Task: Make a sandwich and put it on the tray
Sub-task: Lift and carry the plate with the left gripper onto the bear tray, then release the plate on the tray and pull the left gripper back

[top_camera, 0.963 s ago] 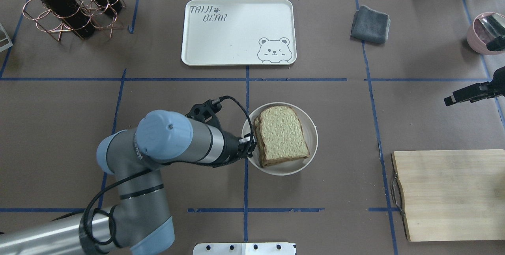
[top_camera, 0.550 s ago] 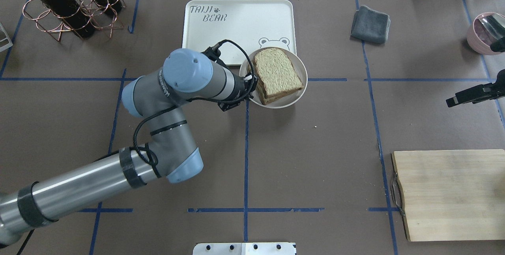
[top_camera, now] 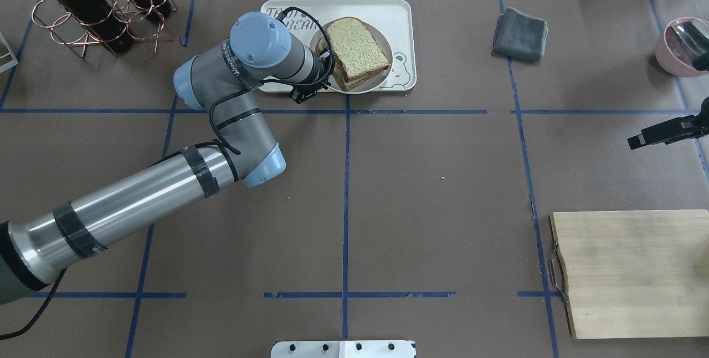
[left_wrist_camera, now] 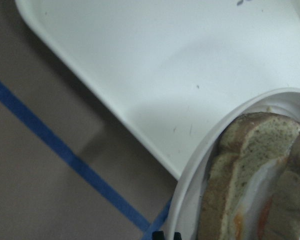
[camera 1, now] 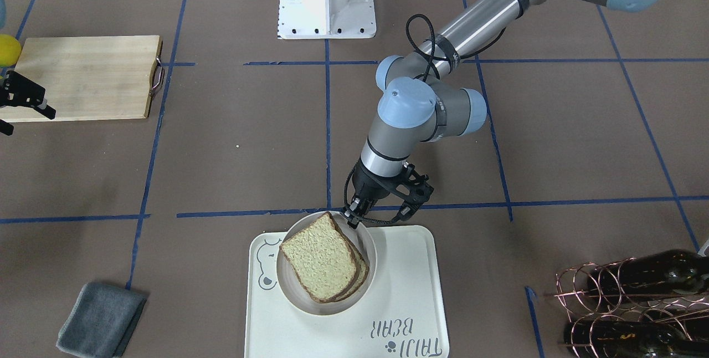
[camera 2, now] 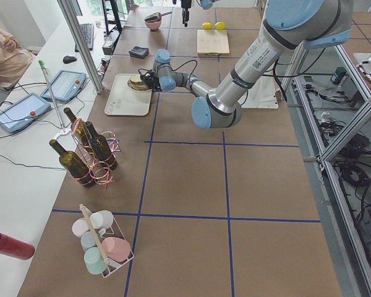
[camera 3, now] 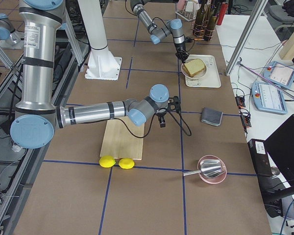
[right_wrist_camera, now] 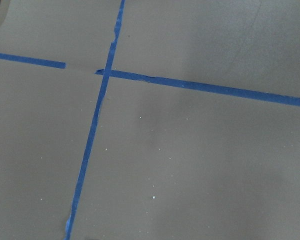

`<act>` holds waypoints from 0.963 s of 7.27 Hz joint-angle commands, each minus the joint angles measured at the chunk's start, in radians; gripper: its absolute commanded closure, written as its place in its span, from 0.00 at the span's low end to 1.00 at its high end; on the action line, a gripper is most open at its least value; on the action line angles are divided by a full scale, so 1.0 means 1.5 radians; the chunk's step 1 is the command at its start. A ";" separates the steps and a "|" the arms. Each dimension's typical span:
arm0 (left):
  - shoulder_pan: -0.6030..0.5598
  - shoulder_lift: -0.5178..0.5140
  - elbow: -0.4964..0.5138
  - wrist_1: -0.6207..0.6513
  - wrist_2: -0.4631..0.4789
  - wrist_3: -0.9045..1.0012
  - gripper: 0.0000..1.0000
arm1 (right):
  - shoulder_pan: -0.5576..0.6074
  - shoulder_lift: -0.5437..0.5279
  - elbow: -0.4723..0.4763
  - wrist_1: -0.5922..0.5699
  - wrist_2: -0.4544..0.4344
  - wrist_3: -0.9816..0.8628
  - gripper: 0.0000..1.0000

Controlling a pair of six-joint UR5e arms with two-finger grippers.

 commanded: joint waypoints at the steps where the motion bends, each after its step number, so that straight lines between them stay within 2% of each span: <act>1: -0.017 -0.020 0.066 -0.045 0.000 0.002 1.00 | -0.001 0.001 0.000 -0.001 0.000 0.000 0.00; 2: -0.017 -0.023 0.074 -0.060 0.000 0.006 0.99 | -0.001 0.001 -0.002 -0.002 0.000 0.000 0.00; 3: -0.015 -0.023 0.074 -0.070 -0.001 0.012 0.75 | -0.002 0.001 -0.005 -0.002 -0.001 0.000 0.00; 4: -0.013 -0.023 0.074 -0.071 -0.002 0.019 0.63 | -0.002 0.002 -0.007 -0.002 0.000 0.000 0.00; 5: -0.014 -0.022 0.073 -0.071 -0.002 0.052 0.45 | -0.002 0.002 -0.007 -0.002 0.000 -0.001 0.00; 7: -0.026 -0.014 0.052 -0.065 -0.006 0.101 0.49 | -0.002 0.004 -0.007 -0.004 0.000 -0.001 0.00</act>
